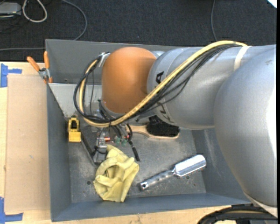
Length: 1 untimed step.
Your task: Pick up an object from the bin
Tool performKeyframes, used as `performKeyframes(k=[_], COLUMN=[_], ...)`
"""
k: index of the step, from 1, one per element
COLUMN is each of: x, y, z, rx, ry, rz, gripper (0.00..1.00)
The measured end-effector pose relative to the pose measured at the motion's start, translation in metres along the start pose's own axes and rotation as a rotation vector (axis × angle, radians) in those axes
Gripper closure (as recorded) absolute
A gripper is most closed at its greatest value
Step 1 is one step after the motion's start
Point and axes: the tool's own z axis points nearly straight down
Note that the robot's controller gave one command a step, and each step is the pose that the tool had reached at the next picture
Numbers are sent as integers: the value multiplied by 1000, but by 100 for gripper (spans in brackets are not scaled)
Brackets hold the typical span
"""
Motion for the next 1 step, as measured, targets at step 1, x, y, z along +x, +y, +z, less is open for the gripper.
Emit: performKeyframes(k=[1], x=[15], y=[-10], z=[-5], rx=[2], ry=[4], rz=[-27], gripper=[0])
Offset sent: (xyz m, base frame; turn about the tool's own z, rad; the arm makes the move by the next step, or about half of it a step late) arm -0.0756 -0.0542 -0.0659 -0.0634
